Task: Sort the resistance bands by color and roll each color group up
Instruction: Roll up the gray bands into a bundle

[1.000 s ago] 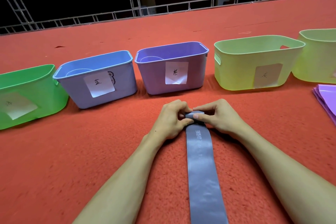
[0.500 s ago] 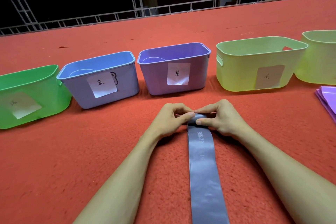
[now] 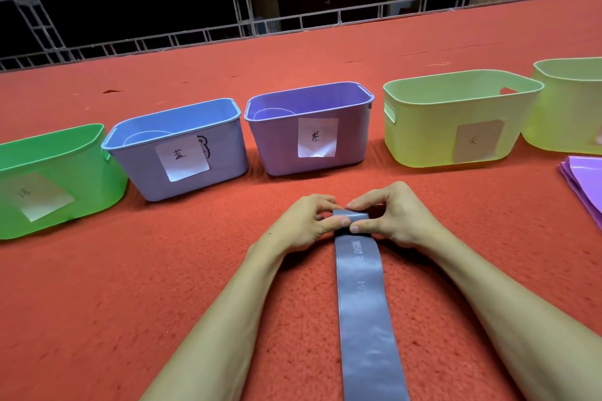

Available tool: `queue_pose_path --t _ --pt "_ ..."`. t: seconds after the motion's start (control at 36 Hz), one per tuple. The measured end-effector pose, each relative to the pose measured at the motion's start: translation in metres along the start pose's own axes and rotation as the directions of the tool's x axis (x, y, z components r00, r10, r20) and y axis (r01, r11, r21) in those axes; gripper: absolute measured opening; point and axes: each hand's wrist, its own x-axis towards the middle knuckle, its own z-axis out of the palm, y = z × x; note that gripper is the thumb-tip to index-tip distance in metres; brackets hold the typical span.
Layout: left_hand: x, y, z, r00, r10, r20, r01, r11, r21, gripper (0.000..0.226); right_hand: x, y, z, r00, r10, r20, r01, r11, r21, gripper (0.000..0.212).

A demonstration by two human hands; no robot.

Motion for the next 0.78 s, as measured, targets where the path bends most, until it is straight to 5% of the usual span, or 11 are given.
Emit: queue_pose_path --t 0.5,0.61,0.78 --pt "-0.005 0.006 -0.001 0.997 -0.009 -0.072 0.006 0.999 -0.048 0.014 -0.004 0.0 -0.003 0.997 0.005 0.08 -0.018 0.987 0.162 0.027" --pt "-0.005 0.001 0.001 0.996 -0.014 -0.085 0.008 0.998 -0.069 0.027 -0.004 0.001 -0.005 0.999 -0.004 0.05 -0.007 0.978 0.209 0.015" --pt "-0.005 -0.005 0.002 0.999 -0.006 -0.051 0.002 0.996 -0.092 0.043 -0.002 0.003 -0.004 0.996 0.015 0.089 -0.026 0.991 0.128 0.037"
